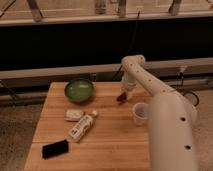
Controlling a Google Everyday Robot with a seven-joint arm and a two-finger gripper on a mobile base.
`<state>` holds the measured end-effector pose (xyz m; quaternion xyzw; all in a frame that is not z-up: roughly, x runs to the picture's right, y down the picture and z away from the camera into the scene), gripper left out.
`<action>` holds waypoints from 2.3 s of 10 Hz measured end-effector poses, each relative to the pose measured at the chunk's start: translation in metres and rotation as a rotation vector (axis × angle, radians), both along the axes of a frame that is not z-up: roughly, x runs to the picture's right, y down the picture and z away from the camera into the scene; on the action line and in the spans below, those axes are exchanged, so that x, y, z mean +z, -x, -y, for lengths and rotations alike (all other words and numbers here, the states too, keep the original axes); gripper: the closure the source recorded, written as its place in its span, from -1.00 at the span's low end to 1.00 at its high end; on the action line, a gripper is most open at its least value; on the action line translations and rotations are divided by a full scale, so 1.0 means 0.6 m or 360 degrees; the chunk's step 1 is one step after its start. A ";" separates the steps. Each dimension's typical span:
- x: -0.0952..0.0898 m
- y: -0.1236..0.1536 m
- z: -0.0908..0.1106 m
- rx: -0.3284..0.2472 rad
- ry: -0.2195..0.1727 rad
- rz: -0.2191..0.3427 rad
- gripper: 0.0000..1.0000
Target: Place the pepper in the ceramic cup
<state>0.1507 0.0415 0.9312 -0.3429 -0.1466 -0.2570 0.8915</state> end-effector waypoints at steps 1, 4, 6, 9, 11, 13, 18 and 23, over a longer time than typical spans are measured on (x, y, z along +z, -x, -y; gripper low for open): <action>-0.021 0.001 0.013 -0.0010 -0.0028 0.0021 1.00; -0.087 -0.002 0.039 -0.0051 -0.0110 0.0088 1.00; -0.138 -0.013 0.055 -0.0069 -0.0178 0.0128 1.00; -0.182 -0.039 0.046 -0.0082 -0.0209 0.0155 1.00; -0.203 -0.057 0.034 -0.0083 -0.0210 0.0157 1.00; -0.220 -0.083 0.017 -0.0073 -0.0197 0.0160 1.00; -0.259 -0.136 -0.010 -0.0059 -0.0174 0.0109 0.97; -0.292 -0.152 -0.044 -0.0096 -0.0117 0.0094 -0.03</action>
